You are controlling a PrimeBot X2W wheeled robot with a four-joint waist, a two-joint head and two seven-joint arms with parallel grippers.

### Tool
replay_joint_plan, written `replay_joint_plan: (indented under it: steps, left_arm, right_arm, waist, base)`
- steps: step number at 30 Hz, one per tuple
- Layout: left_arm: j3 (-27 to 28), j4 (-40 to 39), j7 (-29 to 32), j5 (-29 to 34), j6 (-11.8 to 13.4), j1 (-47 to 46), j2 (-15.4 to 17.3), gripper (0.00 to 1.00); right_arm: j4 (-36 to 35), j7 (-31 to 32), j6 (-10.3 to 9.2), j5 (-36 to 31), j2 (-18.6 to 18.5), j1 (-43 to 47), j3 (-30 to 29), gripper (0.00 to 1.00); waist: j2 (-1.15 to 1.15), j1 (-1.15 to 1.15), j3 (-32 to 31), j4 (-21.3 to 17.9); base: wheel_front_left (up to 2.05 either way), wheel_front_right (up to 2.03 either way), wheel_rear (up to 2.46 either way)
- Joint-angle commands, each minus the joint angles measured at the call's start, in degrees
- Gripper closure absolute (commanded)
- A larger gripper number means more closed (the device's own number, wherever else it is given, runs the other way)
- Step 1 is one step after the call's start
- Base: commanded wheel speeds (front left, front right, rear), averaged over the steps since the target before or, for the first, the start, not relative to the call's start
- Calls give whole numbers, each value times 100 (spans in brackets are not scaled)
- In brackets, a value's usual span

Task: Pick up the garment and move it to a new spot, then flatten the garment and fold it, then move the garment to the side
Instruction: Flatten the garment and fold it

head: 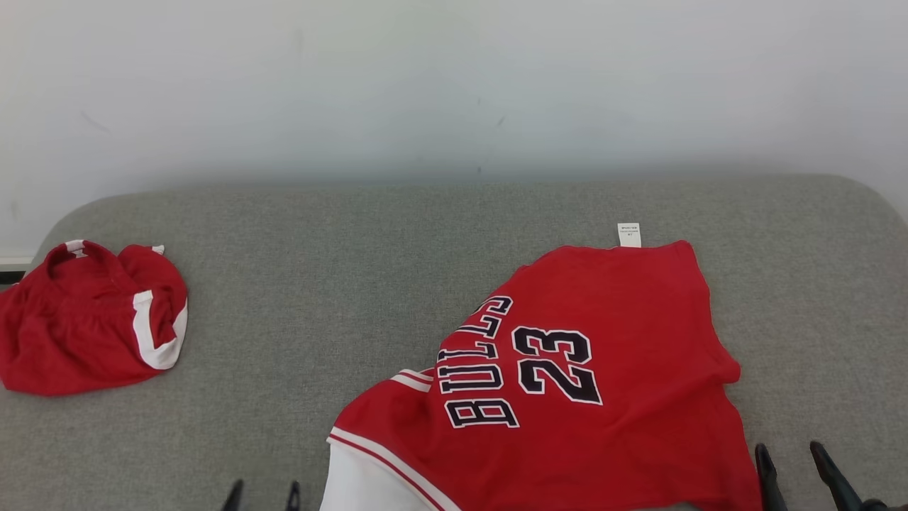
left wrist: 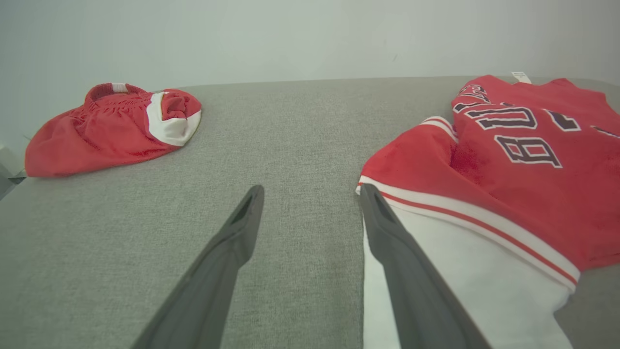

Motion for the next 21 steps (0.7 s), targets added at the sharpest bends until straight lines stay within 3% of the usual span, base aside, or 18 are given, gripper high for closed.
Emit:
replay_joint_plan:
  steps: [1,10,21]
  left_arm:
    - [-52,94,-19,-30,-19,32,19,0]
    - [-539,1278,-19,-262,-131,-273,70,0]
    - [-945,2003,-18,-476,-142,-620,214,0]
  right_arm:
    - [98,1,-13,17,-69,-14,13,0]
    - [1168,7,-13,205,-215,-192,75,0]
    - [2091,-25,-13,463,-368,-810,786,0]
  waist:
    - [0,0,8,-9]
    - [0,0,85,-48]
    - [0,0,226,-143]
  base:
    - [0,0,0]
    - [0,0,0]
    - [0,0,0]
